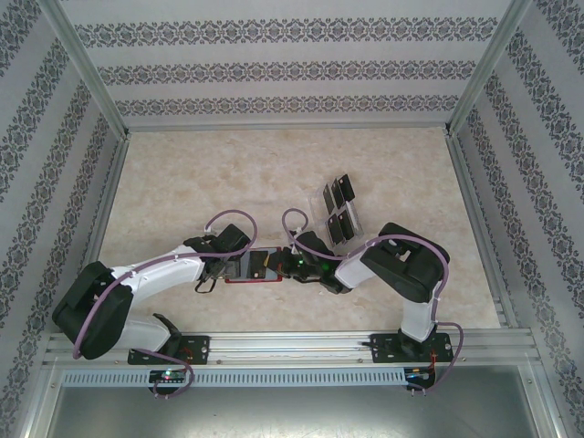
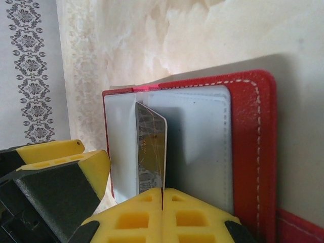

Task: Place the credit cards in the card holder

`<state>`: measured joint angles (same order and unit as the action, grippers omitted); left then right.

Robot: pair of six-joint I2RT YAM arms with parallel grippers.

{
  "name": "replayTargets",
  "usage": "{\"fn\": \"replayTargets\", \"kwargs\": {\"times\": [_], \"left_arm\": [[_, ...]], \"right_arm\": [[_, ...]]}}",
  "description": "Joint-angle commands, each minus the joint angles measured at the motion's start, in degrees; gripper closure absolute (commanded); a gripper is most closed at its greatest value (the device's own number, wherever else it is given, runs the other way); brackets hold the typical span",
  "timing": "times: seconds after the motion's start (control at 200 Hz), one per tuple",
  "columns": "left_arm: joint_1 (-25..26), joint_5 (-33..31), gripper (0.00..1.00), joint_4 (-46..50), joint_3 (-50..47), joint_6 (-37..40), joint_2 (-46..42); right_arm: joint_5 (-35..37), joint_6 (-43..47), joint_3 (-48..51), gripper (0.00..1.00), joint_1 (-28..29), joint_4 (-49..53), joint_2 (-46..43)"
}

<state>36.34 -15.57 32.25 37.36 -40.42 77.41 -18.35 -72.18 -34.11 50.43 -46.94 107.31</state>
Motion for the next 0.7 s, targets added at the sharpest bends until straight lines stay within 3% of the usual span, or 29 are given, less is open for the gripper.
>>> {"fn": "replayTargets", "kwargs": {"times": [0.0, 0.695], "left_arm": [[0.5, -1.3, 0.23, 1.9, 1.1, -0.4, 0.5], [0.5, -1.0, 0.24, 0.5, 1.0, 0.3, 1.8]], "right_arm": [[-0.5, -0.9, 0.3, 1.0, 1.0, 4.0, -0.5], [0.0, -2.1, -0.4, 1.0, 1.2, 11.8, -3.0]]}}
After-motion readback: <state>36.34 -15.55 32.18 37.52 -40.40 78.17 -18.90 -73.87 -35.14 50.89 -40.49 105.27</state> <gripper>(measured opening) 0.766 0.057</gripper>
